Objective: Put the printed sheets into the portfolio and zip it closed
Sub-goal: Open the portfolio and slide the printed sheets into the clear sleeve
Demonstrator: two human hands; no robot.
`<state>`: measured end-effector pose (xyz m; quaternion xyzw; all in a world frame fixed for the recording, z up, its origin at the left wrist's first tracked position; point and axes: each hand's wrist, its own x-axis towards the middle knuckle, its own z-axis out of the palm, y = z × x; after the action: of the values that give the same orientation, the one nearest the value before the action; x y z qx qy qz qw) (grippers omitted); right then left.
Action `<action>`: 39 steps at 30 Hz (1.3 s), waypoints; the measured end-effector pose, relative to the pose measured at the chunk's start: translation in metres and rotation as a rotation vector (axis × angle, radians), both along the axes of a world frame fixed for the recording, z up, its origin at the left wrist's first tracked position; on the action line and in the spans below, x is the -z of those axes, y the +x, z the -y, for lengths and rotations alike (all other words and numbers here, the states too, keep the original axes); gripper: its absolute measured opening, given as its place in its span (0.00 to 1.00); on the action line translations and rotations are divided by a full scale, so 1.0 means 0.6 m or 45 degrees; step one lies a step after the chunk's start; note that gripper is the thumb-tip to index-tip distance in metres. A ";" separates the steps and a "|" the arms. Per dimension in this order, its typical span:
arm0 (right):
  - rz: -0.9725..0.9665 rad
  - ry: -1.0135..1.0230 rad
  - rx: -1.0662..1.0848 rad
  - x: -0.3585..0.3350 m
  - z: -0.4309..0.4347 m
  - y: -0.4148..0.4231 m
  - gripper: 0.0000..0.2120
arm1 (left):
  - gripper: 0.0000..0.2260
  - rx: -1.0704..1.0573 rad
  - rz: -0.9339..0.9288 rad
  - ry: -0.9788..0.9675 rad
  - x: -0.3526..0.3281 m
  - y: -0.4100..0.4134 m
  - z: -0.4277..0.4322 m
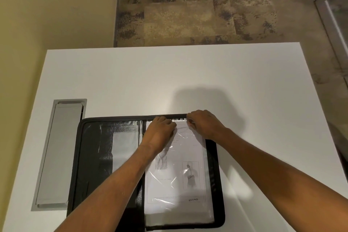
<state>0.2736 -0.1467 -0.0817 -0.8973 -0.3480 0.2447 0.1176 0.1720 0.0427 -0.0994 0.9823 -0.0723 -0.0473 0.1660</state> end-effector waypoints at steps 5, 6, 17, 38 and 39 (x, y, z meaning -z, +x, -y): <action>-0.096 0.015 0.026 0.000 0.003 -0.004 0.08 | 0.08 -0.070 -0.004 -0.048 0.007 -0.008 -0.004; -0.104 0.029 0.033 0.001 0.003 -0.006 0.08 | 0.08 -0.078 -0.009 -0.061 0.007 -0.009 -0.005; -0.224 0.045 0.120 0.011 0.017 -0.001 0.02 | 0.05 -0.167 -0.299 -0.224 -0.008 0.021 -0.018; 0.156 -0.280 0.175 0.026 0.028 0.003 0.06 | 0.05 -0.237 -0.335 -0.142 -0.004 0.049 -0.036; 0.176 -0.309 0.194 0.027 0.030 0.004 0.06 | 0.05 -0.231 -0.303 -0.152 -0.002 0.047 -0.035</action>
<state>0.2762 -0.1645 -0.0979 -0.9435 -0.2541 0.2128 0.0024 0.2004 0.0638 -0.0981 0.9607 0.0340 -0.1438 0.2351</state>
